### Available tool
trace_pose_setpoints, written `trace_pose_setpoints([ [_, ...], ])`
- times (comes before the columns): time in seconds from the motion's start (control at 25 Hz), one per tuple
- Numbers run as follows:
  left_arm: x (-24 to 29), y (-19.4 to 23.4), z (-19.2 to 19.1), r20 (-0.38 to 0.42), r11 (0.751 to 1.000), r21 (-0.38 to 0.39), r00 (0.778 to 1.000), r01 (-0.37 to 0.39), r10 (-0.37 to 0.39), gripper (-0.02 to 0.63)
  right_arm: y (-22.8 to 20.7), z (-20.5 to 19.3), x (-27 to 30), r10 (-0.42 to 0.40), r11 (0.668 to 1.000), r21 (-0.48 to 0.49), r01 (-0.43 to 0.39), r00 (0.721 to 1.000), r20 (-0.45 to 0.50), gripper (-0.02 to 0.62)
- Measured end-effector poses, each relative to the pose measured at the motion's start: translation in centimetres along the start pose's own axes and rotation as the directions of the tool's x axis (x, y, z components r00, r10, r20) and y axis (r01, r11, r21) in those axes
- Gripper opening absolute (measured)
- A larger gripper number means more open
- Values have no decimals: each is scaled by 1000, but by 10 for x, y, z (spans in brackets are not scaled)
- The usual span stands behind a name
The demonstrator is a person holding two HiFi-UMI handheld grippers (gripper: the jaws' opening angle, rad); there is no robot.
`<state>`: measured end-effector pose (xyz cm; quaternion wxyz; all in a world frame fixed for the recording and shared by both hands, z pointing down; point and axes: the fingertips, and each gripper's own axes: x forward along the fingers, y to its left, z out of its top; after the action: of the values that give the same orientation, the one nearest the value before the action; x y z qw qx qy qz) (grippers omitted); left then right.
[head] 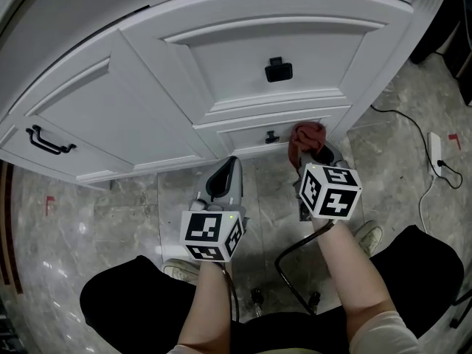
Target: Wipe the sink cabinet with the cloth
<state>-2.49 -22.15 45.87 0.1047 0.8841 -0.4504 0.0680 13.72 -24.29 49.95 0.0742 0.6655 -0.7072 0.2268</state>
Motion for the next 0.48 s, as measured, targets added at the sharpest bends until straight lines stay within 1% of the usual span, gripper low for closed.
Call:
trace_pose_setpoints([
  [0.08, 3, -6, -1, -2, 1000, 1, 1000, 10, -10, 0, -11, 1, -3, -22, 1000, -11, 23, 1000, 4, 77],
  [0.16, 6, -11, 0, 0, 1000, 2, 1000, 19, -19, 0, -20, 3, -4, -28, 1000, -1, 28, 1000, 5, 78],
  [0.24, 9, -15, 2, 3, 1000, 4, 1000, 26, -26, 0, -23, 4, -6, -23, 1000, 3, 23, 1000, 8, 80],
  [0.48, 16, -26, 2, 6, 999, 0, 999, 44, -44, 0, -30, 7, -12, -51, 999, -9, 51, 998, 28, 78],
])
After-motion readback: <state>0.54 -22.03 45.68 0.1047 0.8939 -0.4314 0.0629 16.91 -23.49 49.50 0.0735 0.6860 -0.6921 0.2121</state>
